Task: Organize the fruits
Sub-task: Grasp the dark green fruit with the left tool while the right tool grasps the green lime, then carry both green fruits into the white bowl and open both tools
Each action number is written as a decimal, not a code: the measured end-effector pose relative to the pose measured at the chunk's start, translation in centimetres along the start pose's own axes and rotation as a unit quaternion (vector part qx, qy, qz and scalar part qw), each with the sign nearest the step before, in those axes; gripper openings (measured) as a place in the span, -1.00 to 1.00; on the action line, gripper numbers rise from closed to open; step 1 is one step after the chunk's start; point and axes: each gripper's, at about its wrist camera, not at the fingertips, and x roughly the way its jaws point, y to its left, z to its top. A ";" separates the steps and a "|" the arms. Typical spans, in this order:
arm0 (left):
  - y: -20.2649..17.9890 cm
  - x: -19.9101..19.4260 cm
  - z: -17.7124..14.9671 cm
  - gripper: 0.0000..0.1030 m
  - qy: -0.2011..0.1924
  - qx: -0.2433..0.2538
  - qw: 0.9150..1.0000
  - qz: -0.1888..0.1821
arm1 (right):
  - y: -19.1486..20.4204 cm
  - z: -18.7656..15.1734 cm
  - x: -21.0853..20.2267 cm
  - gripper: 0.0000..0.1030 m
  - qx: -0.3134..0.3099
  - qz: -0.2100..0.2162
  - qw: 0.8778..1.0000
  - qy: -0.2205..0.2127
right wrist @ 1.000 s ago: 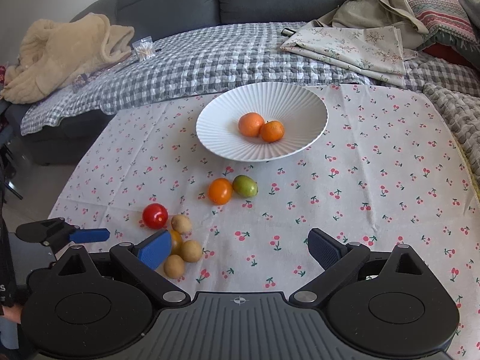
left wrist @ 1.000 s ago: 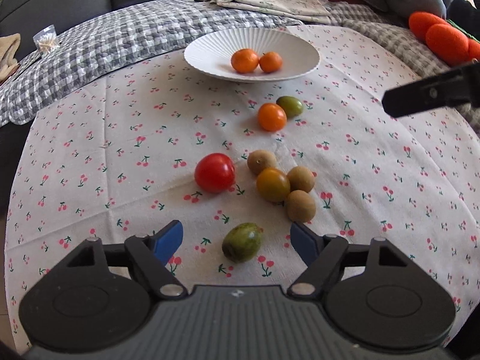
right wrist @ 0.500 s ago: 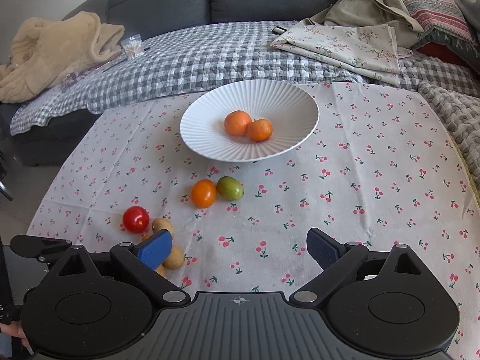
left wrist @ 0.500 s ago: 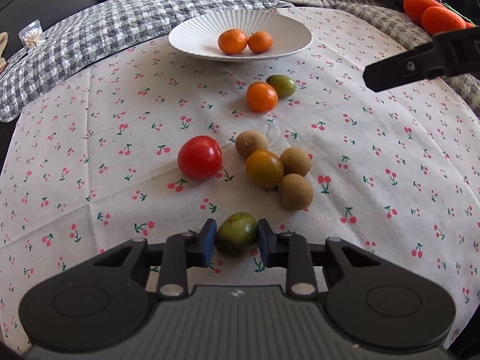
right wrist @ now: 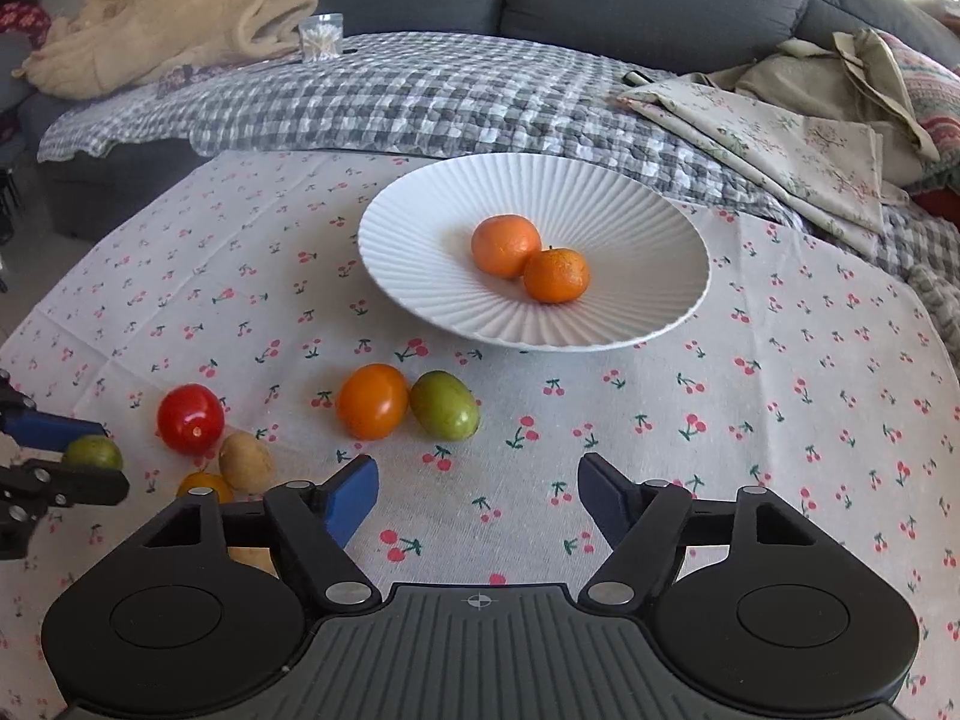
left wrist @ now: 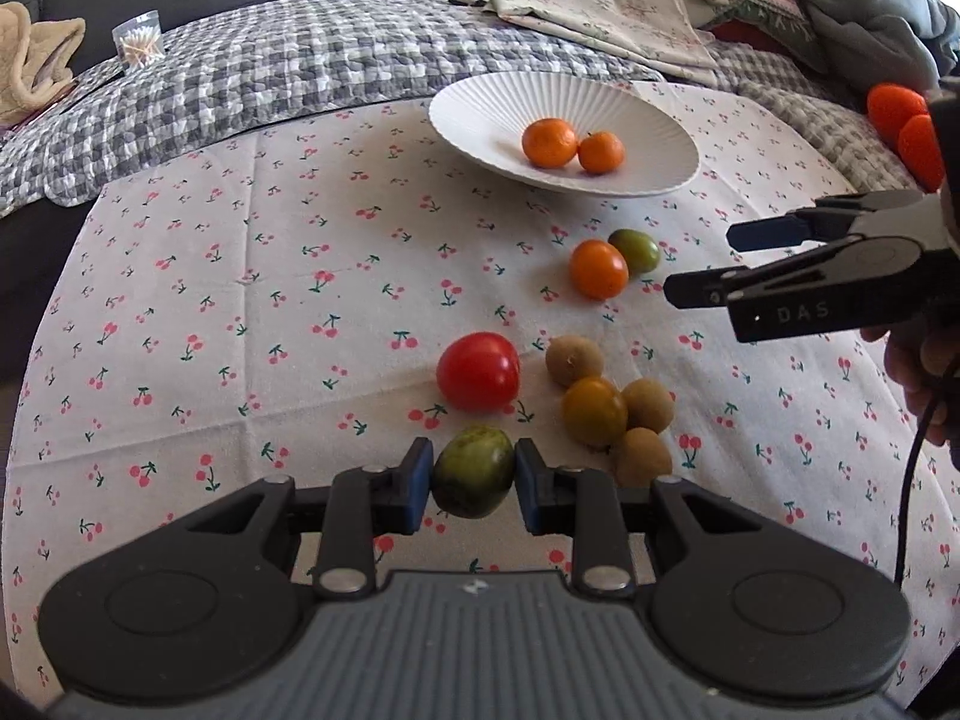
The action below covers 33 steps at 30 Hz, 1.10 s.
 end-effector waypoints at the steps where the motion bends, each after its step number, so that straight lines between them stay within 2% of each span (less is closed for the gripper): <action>1: 0.2 -0.1 0.1 -0.47 -0.001 -0.004 1.000 0.000 | 0.1 0.2 0.3 0.38 -0.007 0.002 1.000 -0.004; 4: 0.4 -0.2 0.4 -0.47 -0.005 -0.011 1.000 -0.003 | 0.3 0.5 1.3 0.37 -0.028 0.010 1.000 -0.009; 9: 0.6 -0.1 0.7 -0.47 -0.006 -0.013 1.000 -0.007 | 0.8 0.9 2.9 0.21 -0.055 0.023 0.998 -0.006; 15: 1.0 -0.2 1.0 -0.47 -0.011 -0.020 1.000 -0.004 | 1.1 0.9 3.5 -0.48 -0.056 0.038 0.998 0.003; 22: 1.4 -0.6 1.4 -0.47 -0.022 -0.026 0.999 -0.001 | 1.9 1.2 2.0 -0.49 -0.056 0.042 0.997 0.015; 33: 2.5 -1.3 2.1 -0.47 -0.037 -0.048 0.998 0.007 | 0.2 2.2 -2.6 -0.49 0.026 0.046 0.998 0.017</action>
